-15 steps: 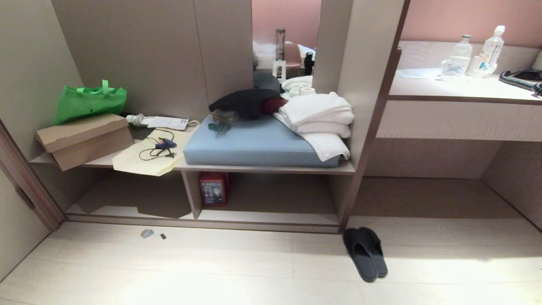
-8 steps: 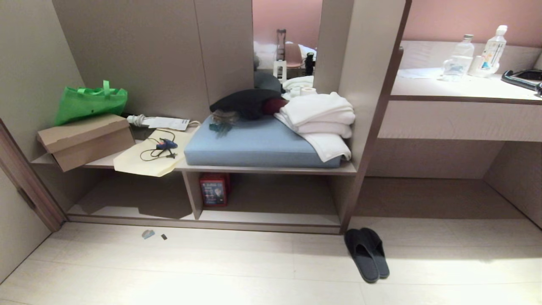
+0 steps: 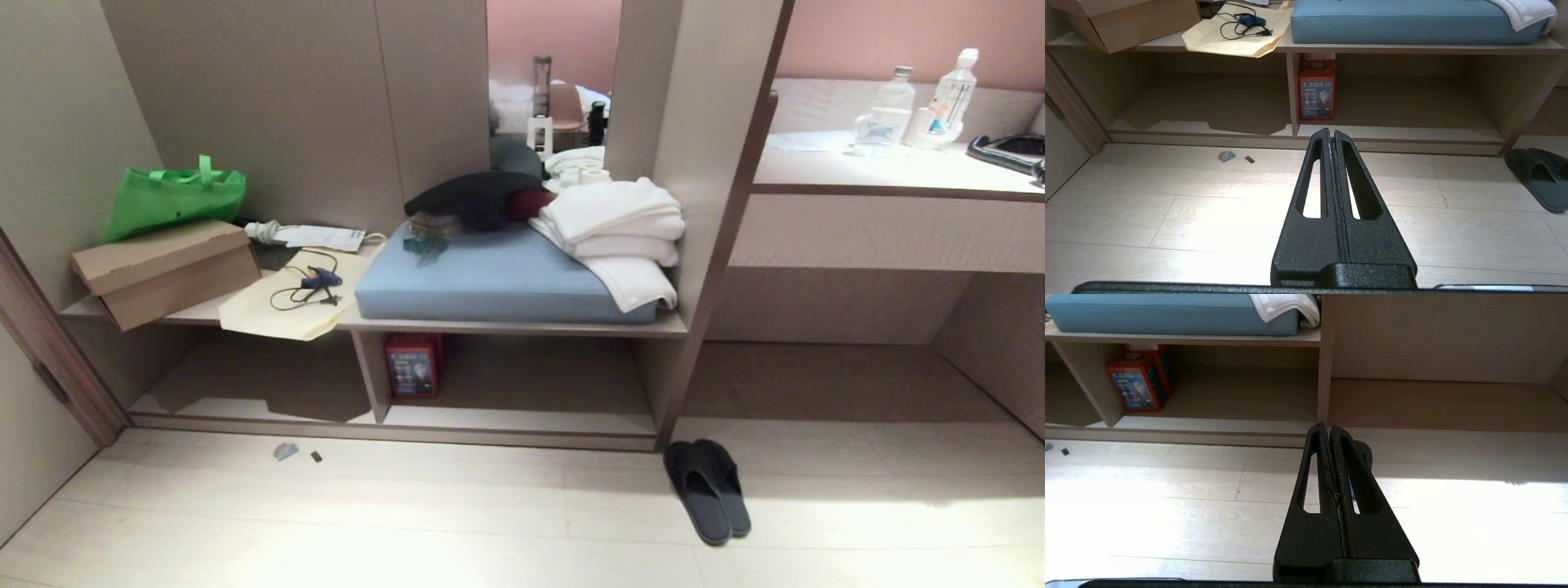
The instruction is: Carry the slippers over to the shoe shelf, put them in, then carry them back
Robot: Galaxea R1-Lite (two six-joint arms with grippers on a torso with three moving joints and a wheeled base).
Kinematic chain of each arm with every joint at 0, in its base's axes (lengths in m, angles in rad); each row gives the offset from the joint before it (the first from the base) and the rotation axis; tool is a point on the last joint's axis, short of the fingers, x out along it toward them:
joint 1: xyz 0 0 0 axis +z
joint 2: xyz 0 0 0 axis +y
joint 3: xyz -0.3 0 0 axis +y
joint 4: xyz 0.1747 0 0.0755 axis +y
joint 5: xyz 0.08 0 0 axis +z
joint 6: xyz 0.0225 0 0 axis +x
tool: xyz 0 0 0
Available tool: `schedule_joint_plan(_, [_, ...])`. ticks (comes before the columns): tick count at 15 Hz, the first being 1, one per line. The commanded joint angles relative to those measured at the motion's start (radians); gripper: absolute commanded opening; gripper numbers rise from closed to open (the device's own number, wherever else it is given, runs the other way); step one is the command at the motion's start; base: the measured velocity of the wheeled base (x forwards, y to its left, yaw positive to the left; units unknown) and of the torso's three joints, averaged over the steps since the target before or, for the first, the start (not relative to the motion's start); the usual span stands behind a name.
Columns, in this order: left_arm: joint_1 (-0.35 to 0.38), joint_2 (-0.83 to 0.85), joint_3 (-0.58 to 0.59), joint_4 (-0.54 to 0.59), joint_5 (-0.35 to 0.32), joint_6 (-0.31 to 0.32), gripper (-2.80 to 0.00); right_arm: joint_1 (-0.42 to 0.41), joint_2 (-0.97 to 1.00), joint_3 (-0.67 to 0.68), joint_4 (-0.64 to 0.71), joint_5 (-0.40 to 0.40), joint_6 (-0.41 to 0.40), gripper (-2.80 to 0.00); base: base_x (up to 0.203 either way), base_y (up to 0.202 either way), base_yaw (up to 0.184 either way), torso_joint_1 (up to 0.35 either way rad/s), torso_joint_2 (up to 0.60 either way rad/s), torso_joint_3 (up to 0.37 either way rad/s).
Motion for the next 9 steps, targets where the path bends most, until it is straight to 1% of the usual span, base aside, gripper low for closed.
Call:
schedule_joint_plan(1, [0.0, -0.001, 0.008, 0.0, 0.0, -0.001, -2.8, 0.0, 0.002, 0.0, 0.0, 0.0, 0.0, -2.8, 0.0, 0.0, 0.0, 0.0, 0.0, 0.0])
schedule_joint_plan(9, [0.0, -0.001, 0.008, 0.0, 0.0, -0.001, -2.8, 0.0, 0.002, 0.0, 0.0, 0.0, -0.002, -2.8, 0.0, 0.0, 0.0, 0.0, 0.0, 0.0])
